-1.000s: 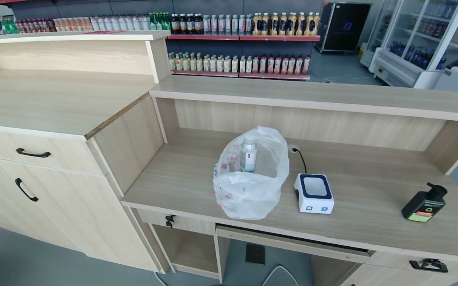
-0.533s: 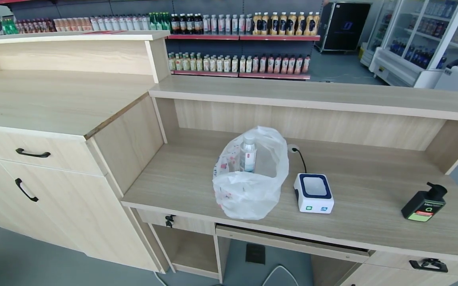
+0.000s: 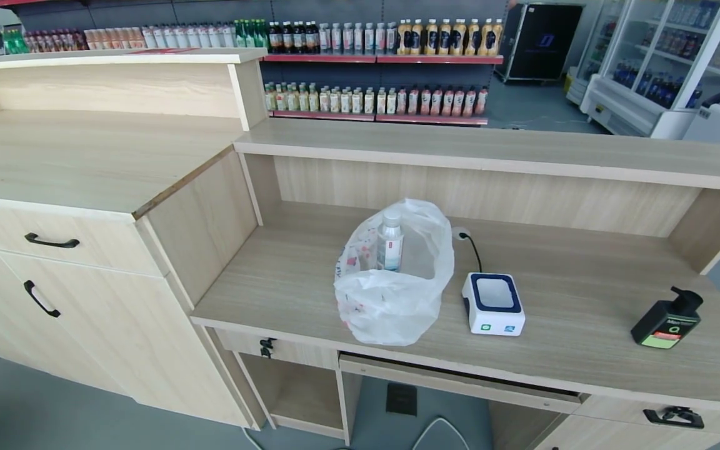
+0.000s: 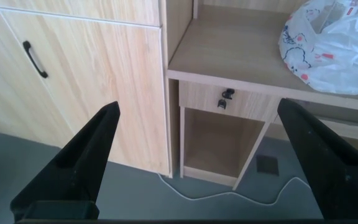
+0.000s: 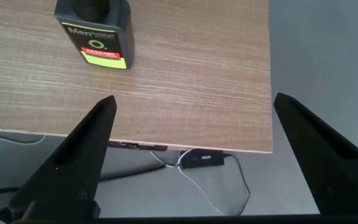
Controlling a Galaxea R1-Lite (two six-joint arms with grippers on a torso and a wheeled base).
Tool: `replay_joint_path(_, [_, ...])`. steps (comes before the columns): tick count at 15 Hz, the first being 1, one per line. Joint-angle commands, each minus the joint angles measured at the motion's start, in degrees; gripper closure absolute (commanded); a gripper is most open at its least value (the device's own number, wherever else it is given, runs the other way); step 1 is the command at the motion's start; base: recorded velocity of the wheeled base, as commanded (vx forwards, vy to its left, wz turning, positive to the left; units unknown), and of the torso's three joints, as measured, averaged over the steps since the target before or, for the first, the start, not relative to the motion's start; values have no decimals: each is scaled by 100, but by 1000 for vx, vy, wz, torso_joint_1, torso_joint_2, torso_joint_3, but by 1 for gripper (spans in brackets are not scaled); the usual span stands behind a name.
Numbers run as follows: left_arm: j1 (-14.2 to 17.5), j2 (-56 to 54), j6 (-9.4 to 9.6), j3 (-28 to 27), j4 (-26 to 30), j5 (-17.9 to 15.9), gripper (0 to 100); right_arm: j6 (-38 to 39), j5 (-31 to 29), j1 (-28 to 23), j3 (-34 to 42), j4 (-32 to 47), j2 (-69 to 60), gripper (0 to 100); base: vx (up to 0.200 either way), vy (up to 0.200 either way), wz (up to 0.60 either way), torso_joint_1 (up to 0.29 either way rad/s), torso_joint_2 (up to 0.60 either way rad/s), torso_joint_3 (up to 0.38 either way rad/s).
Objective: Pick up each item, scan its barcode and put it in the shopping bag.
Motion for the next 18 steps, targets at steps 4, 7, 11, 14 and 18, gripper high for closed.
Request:
replay_joint_path(4, [2,-2,-3,0,0,2,0,-3,42,313,-22,-273,637,0,0,0,0,0,0,0])
replay_joint_path(7, [2,-2,-3,0,0,2,0,6,350,612,-172,-290,734,0,0,0,0,0,0,0])
replay_joint_path(11, [2,-2,-3,0,0,11,0,24,376,1043,-321,-387,839,0,0,0,0,0,0,0])
replay_joint_path(14, [2,-2,-3,0,0,2,0,15,376,1218,-400,-659,1094,0,0,0,0,0,0,0])
replay_joint_path(18, [2,-2,-3,0,0,2,0,6,367,1341,-471,-861,1419,0,0,0,0,0,0,0])
